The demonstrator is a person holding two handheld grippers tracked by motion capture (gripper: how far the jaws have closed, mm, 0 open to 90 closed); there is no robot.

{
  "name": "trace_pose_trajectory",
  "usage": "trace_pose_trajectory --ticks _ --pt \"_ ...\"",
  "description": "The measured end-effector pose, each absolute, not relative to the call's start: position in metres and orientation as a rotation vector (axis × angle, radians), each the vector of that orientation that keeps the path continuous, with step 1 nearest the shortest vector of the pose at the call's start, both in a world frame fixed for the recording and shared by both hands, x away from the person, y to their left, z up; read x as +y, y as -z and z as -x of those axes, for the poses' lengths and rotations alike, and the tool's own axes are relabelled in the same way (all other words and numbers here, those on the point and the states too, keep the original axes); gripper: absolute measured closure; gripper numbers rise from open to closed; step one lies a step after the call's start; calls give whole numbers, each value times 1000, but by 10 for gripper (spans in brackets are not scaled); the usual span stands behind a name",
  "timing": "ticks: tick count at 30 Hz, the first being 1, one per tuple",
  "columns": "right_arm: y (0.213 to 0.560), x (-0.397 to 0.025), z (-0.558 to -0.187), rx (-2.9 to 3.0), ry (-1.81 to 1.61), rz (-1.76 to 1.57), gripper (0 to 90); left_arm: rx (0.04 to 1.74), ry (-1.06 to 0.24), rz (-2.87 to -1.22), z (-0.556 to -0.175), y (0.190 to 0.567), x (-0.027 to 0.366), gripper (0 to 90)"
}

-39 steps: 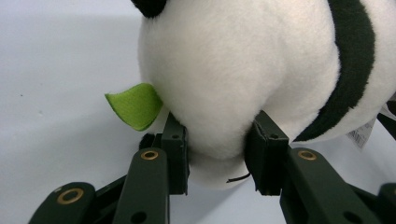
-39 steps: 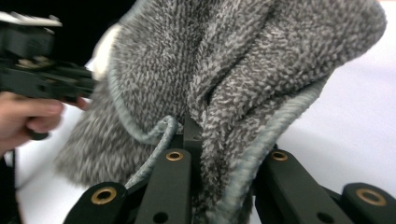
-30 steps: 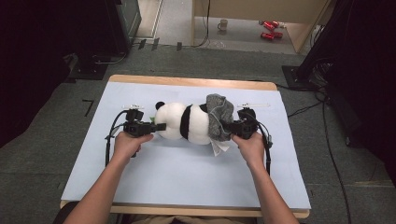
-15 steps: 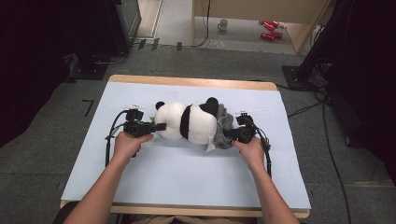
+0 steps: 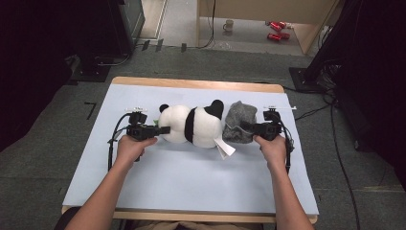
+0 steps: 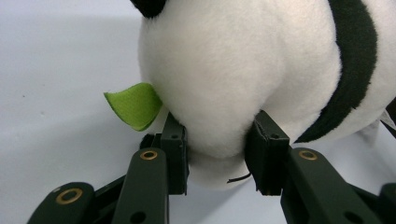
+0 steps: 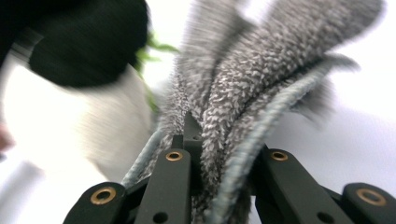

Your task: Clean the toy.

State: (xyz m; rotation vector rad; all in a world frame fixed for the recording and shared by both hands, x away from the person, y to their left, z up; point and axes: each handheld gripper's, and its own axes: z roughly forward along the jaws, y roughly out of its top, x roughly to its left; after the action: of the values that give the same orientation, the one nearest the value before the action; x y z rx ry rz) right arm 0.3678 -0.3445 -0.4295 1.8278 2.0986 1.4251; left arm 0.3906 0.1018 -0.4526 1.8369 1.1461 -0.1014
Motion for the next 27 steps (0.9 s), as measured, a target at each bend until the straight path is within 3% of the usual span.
trace_pose_trajectory --ticks 16,19,27 --pt "338 -316 -343 2054 -1729 -1493 796 1146 96 -1843 -389 452 101 634" --pt "342 -304 -344 2101 -1711 -1478 796 1143 95 -1847 -389 452 101 633" --pt "391 -287 -361 2195 -1544 -1593 796 1143 93 -1845 -388 452 101 634"
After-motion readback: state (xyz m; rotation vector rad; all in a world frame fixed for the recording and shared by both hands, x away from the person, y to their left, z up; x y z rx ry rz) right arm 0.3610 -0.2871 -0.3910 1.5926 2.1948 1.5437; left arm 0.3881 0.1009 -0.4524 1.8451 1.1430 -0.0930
